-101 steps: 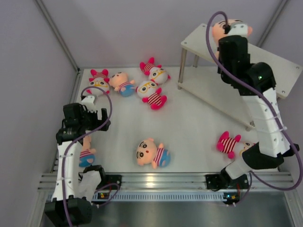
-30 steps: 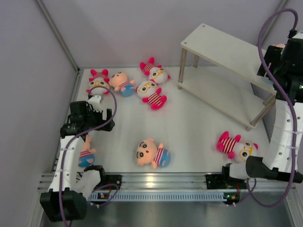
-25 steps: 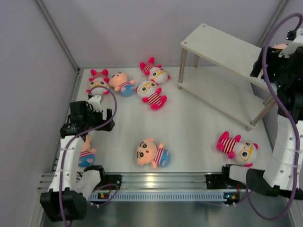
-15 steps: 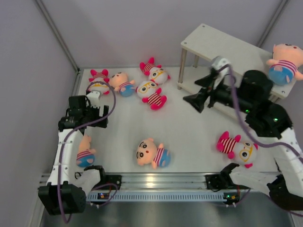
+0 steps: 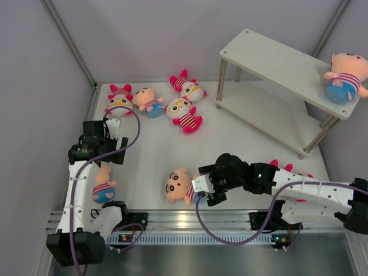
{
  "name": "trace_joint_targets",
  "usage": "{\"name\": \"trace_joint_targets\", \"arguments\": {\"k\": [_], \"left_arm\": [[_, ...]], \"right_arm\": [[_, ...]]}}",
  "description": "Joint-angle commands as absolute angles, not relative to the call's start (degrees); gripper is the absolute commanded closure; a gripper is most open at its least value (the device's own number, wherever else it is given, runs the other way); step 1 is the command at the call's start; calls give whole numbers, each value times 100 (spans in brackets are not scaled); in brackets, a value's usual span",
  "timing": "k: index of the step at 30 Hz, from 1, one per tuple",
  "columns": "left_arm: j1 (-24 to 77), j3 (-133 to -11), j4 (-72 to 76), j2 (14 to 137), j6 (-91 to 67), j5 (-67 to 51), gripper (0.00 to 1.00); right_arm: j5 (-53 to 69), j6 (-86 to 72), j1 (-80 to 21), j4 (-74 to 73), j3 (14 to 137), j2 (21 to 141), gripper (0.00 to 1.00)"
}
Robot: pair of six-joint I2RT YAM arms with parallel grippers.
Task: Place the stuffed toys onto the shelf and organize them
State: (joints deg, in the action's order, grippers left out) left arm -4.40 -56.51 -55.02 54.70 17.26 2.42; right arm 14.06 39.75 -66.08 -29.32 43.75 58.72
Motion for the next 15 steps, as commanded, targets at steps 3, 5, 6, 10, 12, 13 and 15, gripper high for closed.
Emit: {"name": "trace_joint_targets", "arguments": {"k": [3,5,6,10,12,13,15], "left_arm": [[-448,-5441,-5599,5282,1687,237,2],[-448,-5362,-5590,5239,1687,237,2],[-457,-5344,-5590,5221,1705,237,2],[-457,-5256,-5599,5133,1740,220,2],[-448,-5238,-5590,5133,1740,220,2],[-457,-5230,-5590,5150,1740,185,2],[-448,-5221,-5590,5177,1749,132,2]], "right_arm": [[1275,5368,-6995,-1452,4132,6450,18],[1248,5528,-7057,-1397,4157,6749,18],[1257,5685,-7127,-1658,4296,6872,19],[1292,5941,-7242,-2240,4544,7408,20],[1292,6064,-7303,-2312,4500,7514,20],[1266,6064,-7295,-2285,4474,7567,20],[1205,6126,-7295,-2329,4491,7664,22]]}}
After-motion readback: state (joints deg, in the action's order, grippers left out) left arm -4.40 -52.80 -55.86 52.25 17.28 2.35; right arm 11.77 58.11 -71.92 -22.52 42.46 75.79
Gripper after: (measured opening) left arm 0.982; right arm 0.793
